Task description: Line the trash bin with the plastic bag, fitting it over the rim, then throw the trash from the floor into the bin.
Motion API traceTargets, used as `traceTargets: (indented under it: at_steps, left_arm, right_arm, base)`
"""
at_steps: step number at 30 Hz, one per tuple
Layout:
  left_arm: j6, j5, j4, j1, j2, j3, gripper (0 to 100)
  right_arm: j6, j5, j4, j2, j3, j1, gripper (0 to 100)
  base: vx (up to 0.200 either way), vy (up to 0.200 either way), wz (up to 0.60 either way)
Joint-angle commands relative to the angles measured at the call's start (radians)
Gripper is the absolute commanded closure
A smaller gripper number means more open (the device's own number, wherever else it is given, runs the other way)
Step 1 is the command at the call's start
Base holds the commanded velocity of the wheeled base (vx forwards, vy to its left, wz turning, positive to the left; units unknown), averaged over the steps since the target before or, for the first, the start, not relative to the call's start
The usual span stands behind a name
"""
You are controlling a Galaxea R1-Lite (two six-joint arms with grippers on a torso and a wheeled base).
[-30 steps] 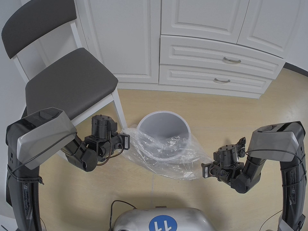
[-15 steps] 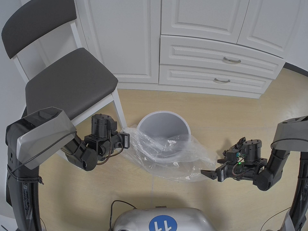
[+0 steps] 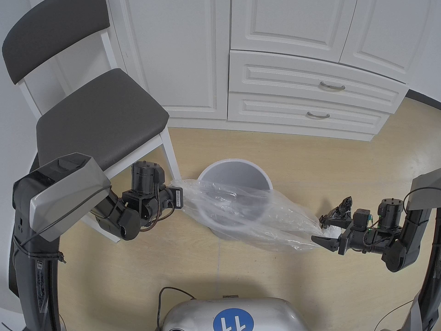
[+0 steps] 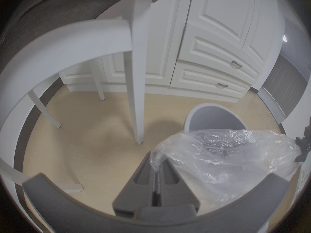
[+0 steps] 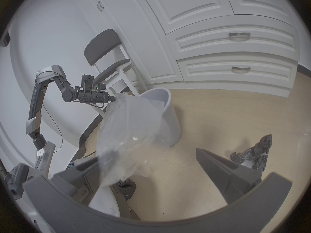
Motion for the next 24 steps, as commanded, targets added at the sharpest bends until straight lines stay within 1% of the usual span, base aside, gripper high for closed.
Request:
traceTargets:
  at_steps: [1,9,11,12,13,14,15,16,17,18,22,23,24]
  left_arm:
    - [0.000,0.001,0.020,0.011,0.007,-0.006,100]
    - [-0.001,0.000,0.036,0.016,0.006,-0.015,100]
    - [-0.001,0.001,0.036,0.014,0.001,-0.012,100]
    - [-0.001,0.000,0.036,0.014,0.001,-0.012,100]
    - [-0.003,0.001,0.034,0.011,-0.002,-0.010,100]
    - [-0.003,0.001,0.034,0.011,-0.002,-0.010,100]
    - [-0.005,0.001,0.026,0.008,-0.005,-0.009,100]
    - [-0.005,0.001,0.023,0.003,-0.006,-0.009,100]
    - [-0.006,0.001,0.023,-0.001,-0.013,-0.007,100]
    - [-0.006,0.001,0.023,-0.006,-0.017,-0.006,100]
    - [-0.025,0.001,0.026,-0.021,-0.045,0.000,100]
    - [-0.026,0.001,0.031,-0.023,-0.051,0.003,100]
    - [-0.026,0.001,0.031,-0.023,-0.051,0.003,100]
  right_arm:
    - [0.001,0.010,-0.017,0.025,0.014,-0.012,0]
    - [0.014,0.016,-0.060,0.022,0.014,-0.022,0]
    - [0.045,0.001,-0.075,0.010,0.006,-0.005,0]
    - [0.047,0.001,-0.077,0.008,0.004,-0.004,0]
    - [0.076,-0.011,-0.077,-0.015,0.001,0.014,0]
    - [0.076,-0.011,-0.077,-0.015,0.001,0.014,0]
    - [0.123,-0.061,-0.067,-0.058,-0.003,0.067,0]
    - [0.149,-0.110,-0.066,-0.076,-0.006,0.099,0]
    - [0.168,-0.174,-0.066,-0.090,-0.008,0.137,0]
    - [0.172,-0.223,-0.064,-0.099,-0.012,0.168,0]
    - [0.171,-0.564,-0.055,-0.107,-0.055,0.352,0]
    - [0.169,-0.640,-0.047,-0.107,-0.072,0.393,0]
    - [0.169,-0.640,-0.047,-0.107,-0.072,0.393,0]
  base:
    - [0.000,0.000,0.00]
    - [0.000,0.000,0.00]
    - [0.000,0.000,0.00]
    - [0.000,0.000,0.00]
    - [0.000,0.000,0.00]
    - [0.000,0.000,0.00]
    - [0.000,0.000,0.00]
    - [0.000,0.000,0.00]
    - [0.000,0.000,0.00]
    - [0.000,0.000,0.00]
    - [0.000,0.000,0.00]
    - [0.000,0.000,0.00]
    - [0.000,0.000,0.00]
